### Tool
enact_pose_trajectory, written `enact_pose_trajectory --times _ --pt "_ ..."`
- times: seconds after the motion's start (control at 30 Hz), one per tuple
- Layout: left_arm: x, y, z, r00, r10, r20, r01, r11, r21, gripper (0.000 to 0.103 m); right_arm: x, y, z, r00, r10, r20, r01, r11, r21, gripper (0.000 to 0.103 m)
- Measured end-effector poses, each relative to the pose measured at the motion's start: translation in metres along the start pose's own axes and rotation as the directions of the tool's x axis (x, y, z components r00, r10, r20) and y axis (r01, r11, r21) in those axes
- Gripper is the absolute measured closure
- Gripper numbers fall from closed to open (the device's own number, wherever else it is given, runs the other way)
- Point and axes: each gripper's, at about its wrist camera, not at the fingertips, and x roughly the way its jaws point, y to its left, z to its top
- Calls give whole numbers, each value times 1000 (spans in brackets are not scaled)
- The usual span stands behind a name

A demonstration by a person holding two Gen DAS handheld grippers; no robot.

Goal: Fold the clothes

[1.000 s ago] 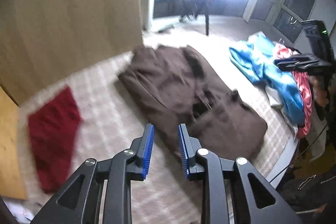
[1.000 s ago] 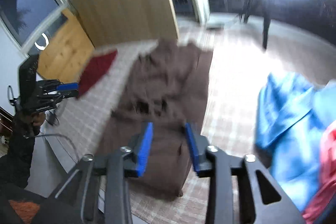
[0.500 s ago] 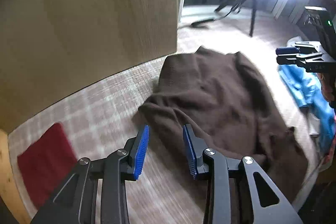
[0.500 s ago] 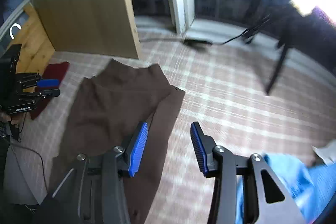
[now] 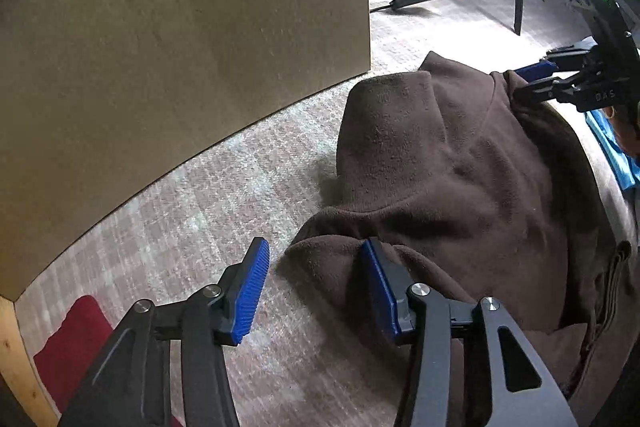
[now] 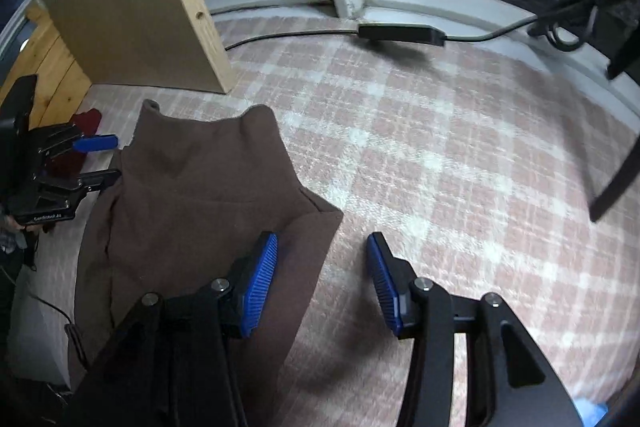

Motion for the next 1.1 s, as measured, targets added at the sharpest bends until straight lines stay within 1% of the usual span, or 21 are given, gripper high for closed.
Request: enact_pose_trajectory --times 0.03,0.1,0.13,0.17,0.2,0.23,0.27,0.33,0.4,0.5,0.57,0.63,0.73,0.8,0.9,0.97,1.03,1.1 --pt "1 0 -1 1000 -4 1 4 1000 2 56 0 1 0 1000 -1 2 1 1000 -8 57" --pt "1 -1 -3 1000 -20 6 20 1000 11 62 1 3 2 1000 4 4 -4 1000 -14 57" --pt "0 -3 -4 1000 -27 10 27 999 24 65 1 3 3 1000 12 3 -12 1000 -18 62" --pt "0 -5 -5 999 -34 14 33 999 36 67 2 4 4 1000 21 1 -21 1000 -23 70" --pt "-1 -6 -6 999 -40 18 40 998 49 70 4 5 5 999 45 -8 -45 999 -29 86" --pt "-1 -8 -8 999 -45 22 44 997 64 79 3 7 5 999 51 -8 -51 998 -35 89" --pt "-3 -12 -9 999 -43 28 41 996 85 89 2 11 5 999 38 -4 -38 998 -49 91" --pt "-8 -19 -12 999 -25 40 20 992 121 92 -5 17 5 1000 20 11 -20 998 -66 93" --pt "-16 -24 -15 998 -13 55 5 990 139 93 -16 20 5 999 19 39 -17 998 -61 94" --pt "-46 -21 -19 993 -36 109 25 994 102 93 -47 26 3 996 21 91 -16 998 -59 94" --pt "-75 -22 -23 988 -43 150 29 995 91 93 -74 36 -1 991 8 131 2 997 -73 95" --pt "-109 -29 -32 980 -42 195 21 994 106 93 -102 45 -9 987 9 163 3 997 -78 95" --pt "-154 -51 -53 966 -36 254 1 990 139 93 -146 65 -35 975 -3 223 24 996 -92 95" --pt "-181 -62 -74 956 -39 292 -5 989 150 93 -172 78 -55 965 -10 261 36 995 -96 95" --pt "-211 -73 -112 945 -60 322 12 989 151 93 -198 94 -102 953 -16 302 41 996 -76 95" --pt "-214 -90 -138 946 -84 315 38 988 148 93 -201 103 -136 953 -44 299 65 996 -59 95" --pt "-205 -107 -162 952 -120 283 82 986 142 93 -193 109 -169 964 -52 261 68 996 -50 95" --pt "-194 -124 -189 958 -154 241 124 983 134 92 -174 113 -207 978 -64 200 71 997 -30 93"
